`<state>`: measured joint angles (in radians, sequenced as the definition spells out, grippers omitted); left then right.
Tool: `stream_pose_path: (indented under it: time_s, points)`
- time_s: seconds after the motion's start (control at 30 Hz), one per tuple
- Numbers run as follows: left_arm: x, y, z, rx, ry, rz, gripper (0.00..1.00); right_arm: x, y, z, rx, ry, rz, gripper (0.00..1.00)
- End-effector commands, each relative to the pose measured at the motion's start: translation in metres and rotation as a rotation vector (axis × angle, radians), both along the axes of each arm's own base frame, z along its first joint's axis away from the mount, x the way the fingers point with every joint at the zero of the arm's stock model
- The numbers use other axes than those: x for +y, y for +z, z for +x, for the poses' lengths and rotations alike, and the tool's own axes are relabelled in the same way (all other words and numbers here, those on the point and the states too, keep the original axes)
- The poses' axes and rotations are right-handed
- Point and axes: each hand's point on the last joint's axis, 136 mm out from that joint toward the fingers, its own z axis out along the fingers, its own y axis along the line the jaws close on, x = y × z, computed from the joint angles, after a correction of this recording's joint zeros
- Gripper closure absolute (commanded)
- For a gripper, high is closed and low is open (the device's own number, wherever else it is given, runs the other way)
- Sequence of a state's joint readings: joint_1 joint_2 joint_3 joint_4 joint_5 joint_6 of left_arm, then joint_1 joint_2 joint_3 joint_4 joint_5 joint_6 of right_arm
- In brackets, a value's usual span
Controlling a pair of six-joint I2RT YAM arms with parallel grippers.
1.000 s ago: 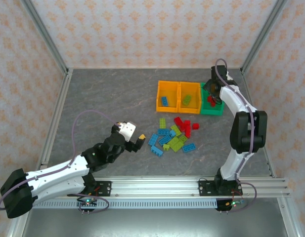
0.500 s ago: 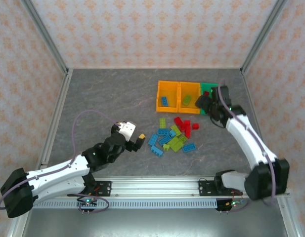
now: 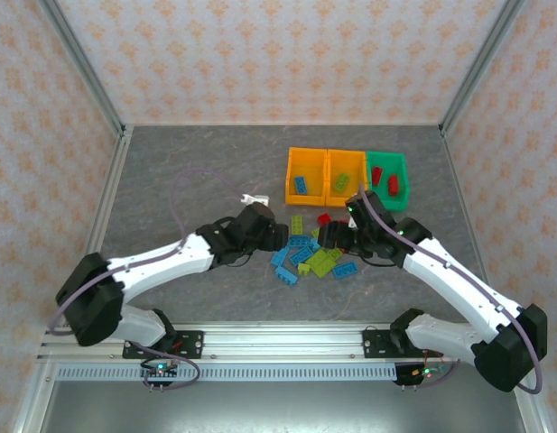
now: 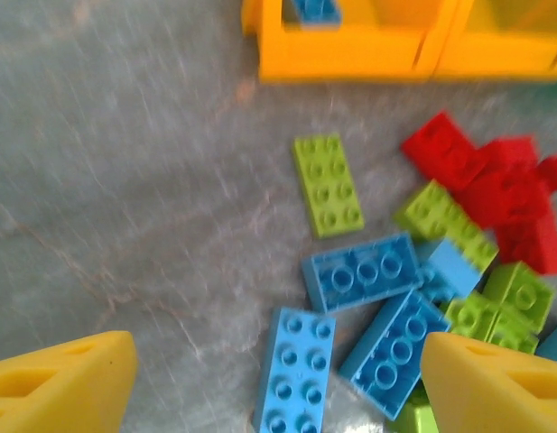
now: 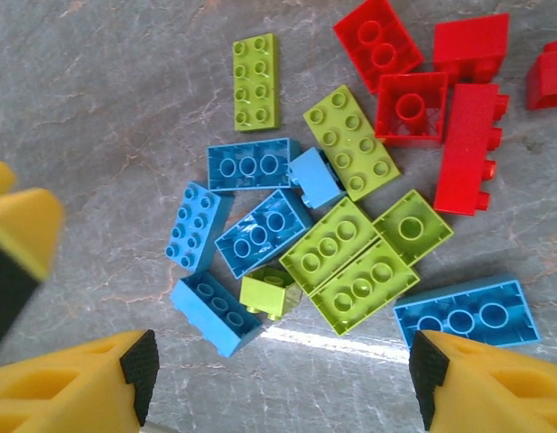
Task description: Sort the legos into containers by color
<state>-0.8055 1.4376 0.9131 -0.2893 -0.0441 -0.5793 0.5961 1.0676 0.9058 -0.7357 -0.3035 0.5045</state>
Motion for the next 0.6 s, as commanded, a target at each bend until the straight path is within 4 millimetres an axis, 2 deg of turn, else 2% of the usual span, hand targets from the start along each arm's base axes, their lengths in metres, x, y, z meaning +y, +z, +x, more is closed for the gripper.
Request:
stream_pose_path:
  time_s: [0.0,0.1,0.27,0.37,0.57]
  points:
    - [-0.005,-0.034,-0.025,0.203,-0.058,0.084,0.2,-0.005,0.0,-0.001,0.001,-0.023,-0.016,0.24]
    - [-0.012,-0.055,-0.028,0.257,-0.091,0.122,0.25,-0.005,-0.002,-0.002,0.002,-0.028,-0.01,0.24]
    - [-0.018,-0.073,-0.025,0.299,-0.111,0.167,0.4,-0.01,-0.005,-0.005,-0.001,-0.045,-0.011,0.24]
    - [-0.024,-0.084,-0.028,0.337,-0.136,0.17,0.44,-0.013,-0.007,-0.006,-0.01,-0.057,-0.018,0.24]
    - [-0.014,-0.104,-0.027,0.358,-0.114,0.24,0.48,-0.011,-0.005,-0.003,-0.022,-0.062,-0.002,0.24]
